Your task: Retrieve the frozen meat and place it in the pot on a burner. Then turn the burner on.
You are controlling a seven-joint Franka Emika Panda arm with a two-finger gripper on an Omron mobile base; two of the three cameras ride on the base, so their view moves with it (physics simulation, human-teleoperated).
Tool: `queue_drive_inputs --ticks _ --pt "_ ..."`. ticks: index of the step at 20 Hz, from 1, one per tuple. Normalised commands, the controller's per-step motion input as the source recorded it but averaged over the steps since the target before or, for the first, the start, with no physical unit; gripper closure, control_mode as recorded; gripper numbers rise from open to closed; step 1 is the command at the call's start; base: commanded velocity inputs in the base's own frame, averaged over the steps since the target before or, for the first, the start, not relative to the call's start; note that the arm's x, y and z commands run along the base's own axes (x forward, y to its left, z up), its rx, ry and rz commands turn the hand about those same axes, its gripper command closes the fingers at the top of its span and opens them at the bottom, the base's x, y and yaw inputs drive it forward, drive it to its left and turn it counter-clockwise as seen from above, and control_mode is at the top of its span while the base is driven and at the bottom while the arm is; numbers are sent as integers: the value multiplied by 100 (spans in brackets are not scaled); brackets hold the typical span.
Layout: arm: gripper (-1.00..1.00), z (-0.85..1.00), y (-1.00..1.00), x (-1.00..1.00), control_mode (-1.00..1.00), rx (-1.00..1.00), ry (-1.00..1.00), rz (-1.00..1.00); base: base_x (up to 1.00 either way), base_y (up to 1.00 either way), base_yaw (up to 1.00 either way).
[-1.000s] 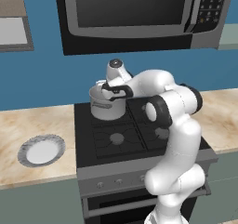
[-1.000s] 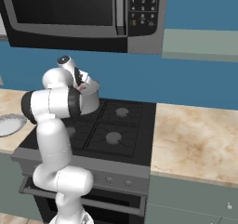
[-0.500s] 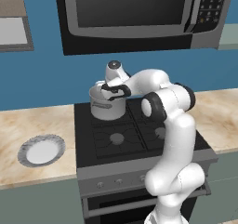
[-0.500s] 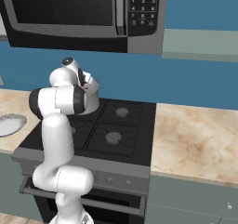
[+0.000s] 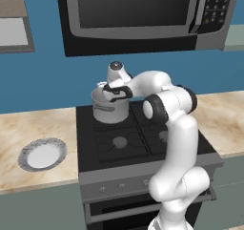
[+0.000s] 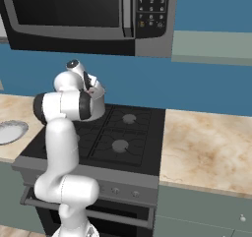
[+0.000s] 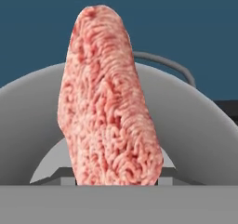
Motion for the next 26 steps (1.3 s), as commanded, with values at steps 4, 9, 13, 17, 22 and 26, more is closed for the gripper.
queue_drive_inputs --ticks 4,9,13,17,22,26 --pt "-100 -3 2 16 -100 0 0 0 0 0 0" --pt "-100 0 0 12 -100 0 0 0 0 0 0" --pt "-100 0 0 9 -100 0 0 0 0 0 0" --pt "-100 0 0 6 -100 0 0 0 0 0 0" --pt "-100 0 0 -5 -100 0 0 0 0 0 0" --pt "-100 9 0 -33 -100 0 -3 0 0 0 0"
